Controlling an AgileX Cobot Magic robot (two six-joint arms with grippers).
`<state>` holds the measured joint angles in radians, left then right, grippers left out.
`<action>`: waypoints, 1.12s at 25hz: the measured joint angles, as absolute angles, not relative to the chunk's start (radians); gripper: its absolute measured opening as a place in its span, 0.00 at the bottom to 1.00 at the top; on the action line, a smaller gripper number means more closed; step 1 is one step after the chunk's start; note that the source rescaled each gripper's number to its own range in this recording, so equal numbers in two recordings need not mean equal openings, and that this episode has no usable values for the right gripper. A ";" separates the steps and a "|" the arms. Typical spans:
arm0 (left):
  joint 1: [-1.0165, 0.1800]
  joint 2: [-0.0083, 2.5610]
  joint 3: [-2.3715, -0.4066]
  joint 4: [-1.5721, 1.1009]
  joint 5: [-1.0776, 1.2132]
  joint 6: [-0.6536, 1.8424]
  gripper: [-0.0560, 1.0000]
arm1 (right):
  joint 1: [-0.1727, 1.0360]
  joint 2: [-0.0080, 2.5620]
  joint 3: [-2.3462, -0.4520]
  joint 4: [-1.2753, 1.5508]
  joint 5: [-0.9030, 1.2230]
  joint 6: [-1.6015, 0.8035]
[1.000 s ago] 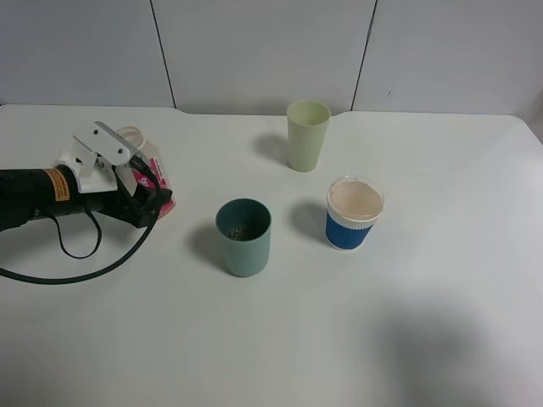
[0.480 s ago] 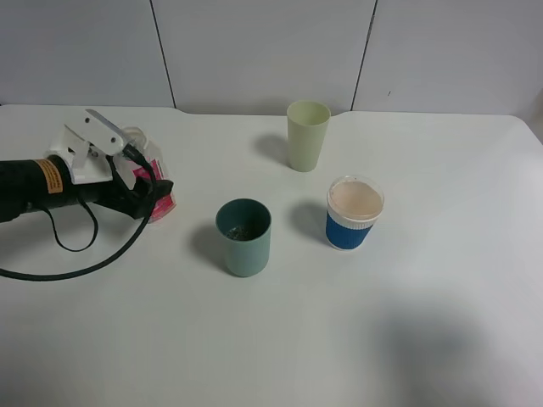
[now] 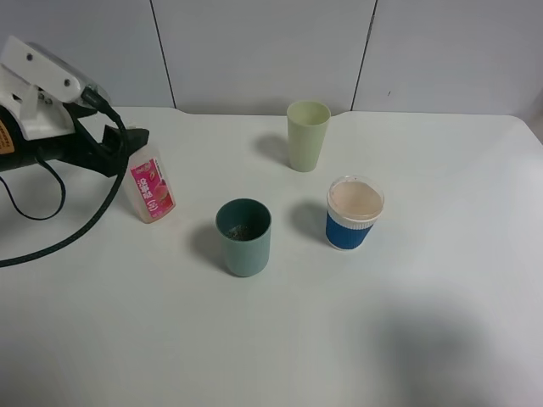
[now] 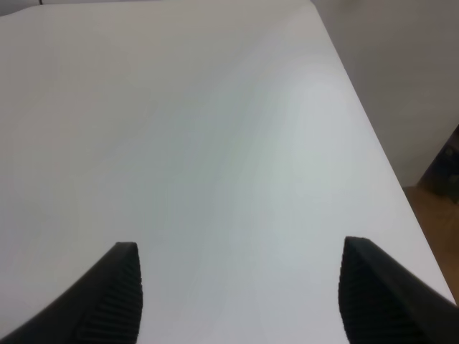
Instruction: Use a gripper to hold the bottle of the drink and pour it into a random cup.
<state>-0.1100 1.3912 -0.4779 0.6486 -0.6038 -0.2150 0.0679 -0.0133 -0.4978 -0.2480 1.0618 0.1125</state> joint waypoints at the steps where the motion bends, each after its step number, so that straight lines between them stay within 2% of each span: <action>1: -0.121 1.358 -0.478 0.649 -0.592 -0.216 0.72 | 0.068 -0.013 -0.498 -0.248 1.062 0.112; 10: -0.150 1.081 -0.477 0.571 -0.384 -0.215 0.72 | 0.068 -0.013 -0.498 -0.248 1.062 0.112; 18: -0.150 0.809 -0.528 0.423 -0.094 -0.215 0.73 | 0.068 -0.013 -0.498 -0.248 1.062 0.112; 24: -0.150 0.631 -0.590 0.341 0.114 -0.215 0.95 | 0.068 -0.013 -0.498 -0.248 1.062 0.112; 28: -0.150 0.542 -0.621 0.318 0.274 -0.215 0.99 | 0.068 -0.013 -0.498 -0.248 1.062 0.112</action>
<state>-0.1503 0.5418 -0.6214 0.3183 0.2739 -0.2155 0.0679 -0.0133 -0.4978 -0.2480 1.0618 0.1125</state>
